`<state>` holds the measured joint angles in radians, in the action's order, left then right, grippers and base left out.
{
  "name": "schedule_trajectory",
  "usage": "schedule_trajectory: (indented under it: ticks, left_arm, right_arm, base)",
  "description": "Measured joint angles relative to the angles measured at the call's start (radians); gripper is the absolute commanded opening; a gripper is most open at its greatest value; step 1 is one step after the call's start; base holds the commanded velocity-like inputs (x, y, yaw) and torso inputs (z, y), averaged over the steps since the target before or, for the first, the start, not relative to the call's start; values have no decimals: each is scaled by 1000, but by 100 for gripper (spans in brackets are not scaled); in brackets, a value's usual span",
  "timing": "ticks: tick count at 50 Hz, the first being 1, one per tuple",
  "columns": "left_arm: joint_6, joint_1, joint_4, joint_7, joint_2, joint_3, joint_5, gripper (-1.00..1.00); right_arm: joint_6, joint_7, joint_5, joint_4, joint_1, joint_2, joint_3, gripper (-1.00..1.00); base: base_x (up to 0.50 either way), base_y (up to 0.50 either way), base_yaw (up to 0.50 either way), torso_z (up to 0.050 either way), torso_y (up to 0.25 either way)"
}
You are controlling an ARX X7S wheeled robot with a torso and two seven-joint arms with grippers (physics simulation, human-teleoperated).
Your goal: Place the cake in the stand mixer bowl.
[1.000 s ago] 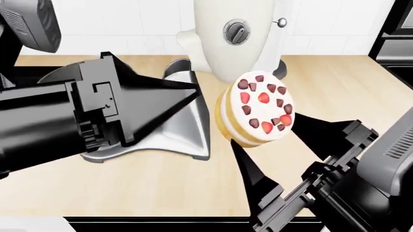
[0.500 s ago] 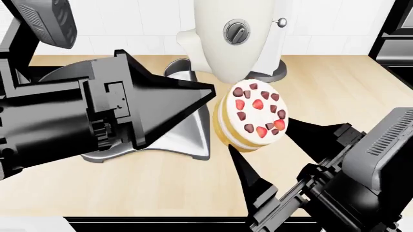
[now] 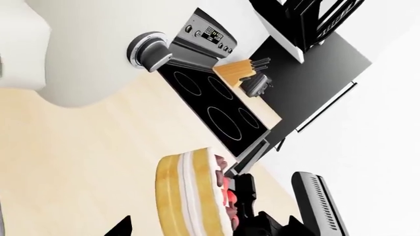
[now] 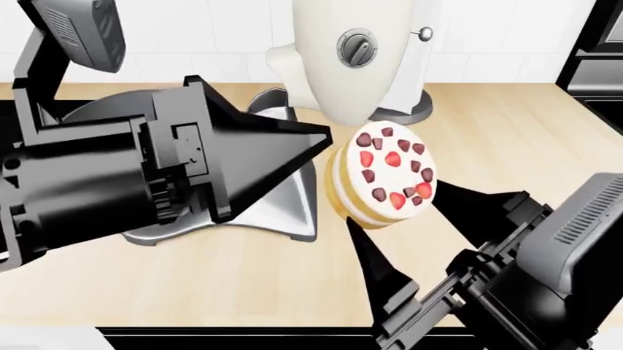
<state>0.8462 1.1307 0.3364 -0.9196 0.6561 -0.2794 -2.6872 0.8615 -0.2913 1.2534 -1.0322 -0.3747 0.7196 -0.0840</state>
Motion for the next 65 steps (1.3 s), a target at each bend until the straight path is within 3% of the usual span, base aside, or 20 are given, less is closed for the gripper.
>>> schedule_trajectory:
  ticks: [33, 65]
  left_arm:
    - [24, -7, -37, 32, 0, -20, 30, 100]
    - [81, 1, -145, 109, -65, -69, 93, 100]
  right_arm:
    - [-128, -24, -29, 5, 17, 74, 88, -100]
    - [-200, -38, -48, 6, 18, 120, 152, -100]
  base:
    - [0, 0, 0, 0, 0]
    - [0, 0, 0, 0, 0]
